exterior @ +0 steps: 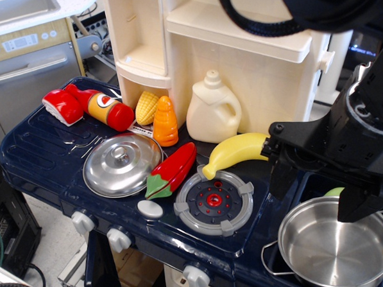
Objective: Put lid on pot or pan
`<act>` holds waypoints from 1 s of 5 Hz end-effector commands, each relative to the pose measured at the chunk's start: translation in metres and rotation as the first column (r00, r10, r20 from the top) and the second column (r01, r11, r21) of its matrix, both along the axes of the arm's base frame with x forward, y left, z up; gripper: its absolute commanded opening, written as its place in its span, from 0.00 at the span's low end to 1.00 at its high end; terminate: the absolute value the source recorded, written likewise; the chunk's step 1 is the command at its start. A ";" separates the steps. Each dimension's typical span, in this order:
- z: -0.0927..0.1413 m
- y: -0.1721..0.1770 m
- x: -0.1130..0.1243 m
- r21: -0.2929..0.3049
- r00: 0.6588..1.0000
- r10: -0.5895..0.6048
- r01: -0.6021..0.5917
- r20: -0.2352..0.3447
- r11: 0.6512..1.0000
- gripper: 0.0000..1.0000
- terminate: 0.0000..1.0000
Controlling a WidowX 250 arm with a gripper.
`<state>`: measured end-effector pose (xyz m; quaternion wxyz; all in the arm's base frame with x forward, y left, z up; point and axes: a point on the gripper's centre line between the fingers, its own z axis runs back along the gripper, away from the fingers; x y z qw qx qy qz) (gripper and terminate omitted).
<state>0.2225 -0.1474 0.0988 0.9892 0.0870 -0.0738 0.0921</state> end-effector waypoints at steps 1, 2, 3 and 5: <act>0.000 0.000 0.000 0.000 1.000 0.000 0.000 0.000 1.000 1.00 0.00; 0.003 0.046 0.018 0.144 0.997 -0.074 0.073 -0.001 0.987 1.00 0.00; 0.004 0.095 0.037 0.178 0.994 -0.108 0.106 0.003 0.978 1.00 0.00; -0.003 0.174 0.052 0.090 0.990 -0.124 0.129 -0.060 0.987 1.00 0.00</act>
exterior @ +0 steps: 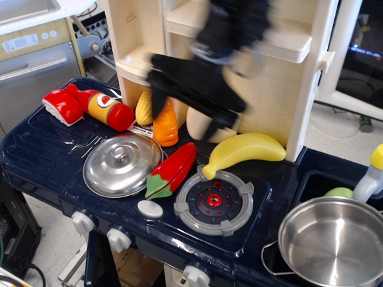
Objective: Put lid on pot or pan
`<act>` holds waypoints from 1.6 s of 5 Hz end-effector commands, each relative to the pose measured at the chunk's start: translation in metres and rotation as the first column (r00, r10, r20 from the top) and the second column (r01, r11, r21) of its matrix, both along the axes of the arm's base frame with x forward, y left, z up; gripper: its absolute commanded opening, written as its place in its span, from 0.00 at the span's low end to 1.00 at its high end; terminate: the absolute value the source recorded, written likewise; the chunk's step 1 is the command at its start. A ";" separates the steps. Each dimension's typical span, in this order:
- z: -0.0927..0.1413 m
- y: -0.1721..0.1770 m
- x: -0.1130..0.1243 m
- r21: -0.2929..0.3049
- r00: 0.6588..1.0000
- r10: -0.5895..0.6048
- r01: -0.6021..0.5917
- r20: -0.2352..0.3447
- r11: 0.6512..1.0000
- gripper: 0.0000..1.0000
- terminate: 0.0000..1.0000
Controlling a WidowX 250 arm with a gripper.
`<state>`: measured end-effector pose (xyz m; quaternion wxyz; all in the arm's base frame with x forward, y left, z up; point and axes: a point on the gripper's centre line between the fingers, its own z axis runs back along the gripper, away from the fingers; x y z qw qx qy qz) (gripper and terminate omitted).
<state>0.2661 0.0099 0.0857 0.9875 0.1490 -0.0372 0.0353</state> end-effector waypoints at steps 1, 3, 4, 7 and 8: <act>0.003 0.029 0.000 -0.069 0.998 -0.048 0.051 0.045 0.996 1.00 0.00; -0.013 0.044 -0.008 -0.104 0.993 -0.099 0.105 0.059 0.989 1.00 0.00; -0.021 0.054 -0.009 -0.116 0.992 -0.110 0.117 0.066 0.986 1.00 0.00; -0.042 0.063 -0.021 -0.159 0.986 -0.120 0.138 0.118 0.977 1.00 0.00; -0.045 0.064 -0.019 -0.159 0.987 -0.111 0.129 0.120 0.979 0.00 0.00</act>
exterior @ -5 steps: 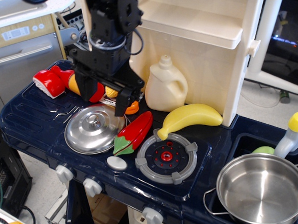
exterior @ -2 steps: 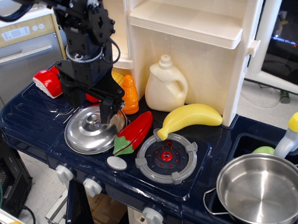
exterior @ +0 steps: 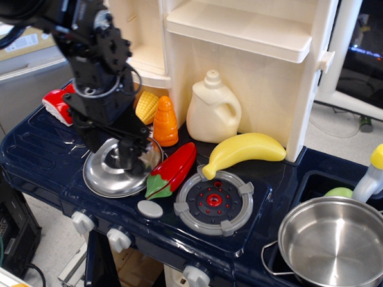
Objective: Put lid on pot or pan
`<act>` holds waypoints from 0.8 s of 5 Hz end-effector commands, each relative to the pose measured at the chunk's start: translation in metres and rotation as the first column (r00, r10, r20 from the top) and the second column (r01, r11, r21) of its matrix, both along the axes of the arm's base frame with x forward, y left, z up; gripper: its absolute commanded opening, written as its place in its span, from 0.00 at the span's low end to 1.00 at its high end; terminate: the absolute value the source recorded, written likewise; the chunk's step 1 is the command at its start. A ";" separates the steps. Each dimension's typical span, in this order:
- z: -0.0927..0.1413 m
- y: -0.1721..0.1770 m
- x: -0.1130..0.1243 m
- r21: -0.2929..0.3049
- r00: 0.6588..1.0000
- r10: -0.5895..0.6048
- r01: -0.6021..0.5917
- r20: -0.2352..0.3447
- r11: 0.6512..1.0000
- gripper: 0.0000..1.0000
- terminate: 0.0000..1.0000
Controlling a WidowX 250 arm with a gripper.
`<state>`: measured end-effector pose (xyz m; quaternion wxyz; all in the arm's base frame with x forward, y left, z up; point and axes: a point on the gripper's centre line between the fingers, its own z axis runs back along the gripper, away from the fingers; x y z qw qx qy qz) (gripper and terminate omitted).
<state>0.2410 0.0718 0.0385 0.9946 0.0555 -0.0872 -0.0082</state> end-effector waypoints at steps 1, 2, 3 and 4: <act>0.005 0.001 0.009 0.006 1.000 -0.005 0.005 0.009 1.000 0.00 0.00; 0.016 -0.003 0.008 0.027 1.000 0.016 -0.016 -0.012 1.000 0.00 0.00; 0.051 -0.008 0.006 0.103 0.998 0.048 -0.044 -0.042 0.994 0.00 0.00; 0.080 -0.025 -0.002 0.175 0.993 0.102 -0.091 -0.054 0.980 0.00 0.00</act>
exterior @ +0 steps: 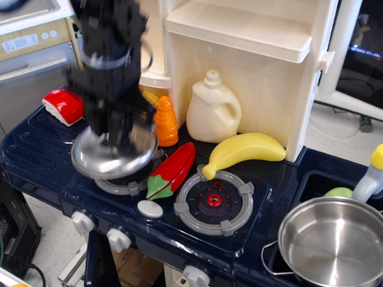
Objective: Put lid on pot or pan
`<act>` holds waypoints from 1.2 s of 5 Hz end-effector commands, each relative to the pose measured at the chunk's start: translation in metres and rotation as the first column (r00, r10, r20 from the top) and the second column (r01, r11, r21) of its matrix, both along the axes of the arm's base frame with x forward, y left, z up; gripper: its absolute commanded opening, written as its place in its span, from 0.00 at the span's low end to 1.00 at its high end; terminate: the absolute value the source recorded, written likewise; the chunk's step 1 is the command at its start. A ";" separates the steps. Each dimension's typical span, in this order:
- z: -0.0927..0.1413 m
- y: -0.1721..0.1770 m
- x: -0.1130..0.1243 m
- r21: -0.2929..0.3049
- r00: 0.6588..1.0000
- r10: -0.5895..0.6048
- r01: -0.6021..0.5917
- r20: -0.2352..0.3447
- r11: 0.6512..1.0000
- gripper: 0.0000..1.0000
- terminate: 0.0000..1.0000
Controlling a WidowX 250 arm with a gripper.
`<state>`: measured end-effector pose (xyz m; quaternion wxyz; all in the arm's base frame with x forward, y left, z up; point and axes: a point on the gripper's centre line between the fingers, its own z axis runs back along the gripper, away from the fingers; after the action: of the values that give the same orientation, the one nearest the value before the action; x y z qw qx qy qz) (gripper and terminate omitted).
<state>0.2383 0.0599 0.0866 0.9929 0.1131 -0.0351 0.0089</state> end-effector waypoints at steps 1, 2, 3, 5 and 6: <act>0.040 -0.039 0.001 0.069 0.997 0.054 -0.058 0.052 0.996 0.00 0.00; 0.037 -0.088 0.010 0.023 0.995 0.082 -0.083 0.065 0.996 0.00 0.00; 0.045 -0.137 -0.003 -0.061 0.989 0.112 -0.106 0.098 0.992 0.00 0.00; 0.008 -0.216 -0.004 -0.228 0.973 0.189 -0.156 0.132 0.961 0.00 0.00; 0.006 -0.238 0.004 -0.288 0.968 0.225 -0.186 0.109 0.939 0.00 0.00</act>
<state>0.2348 -0.1731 0.0758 0.9901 -0.0095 -0.0754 0.1180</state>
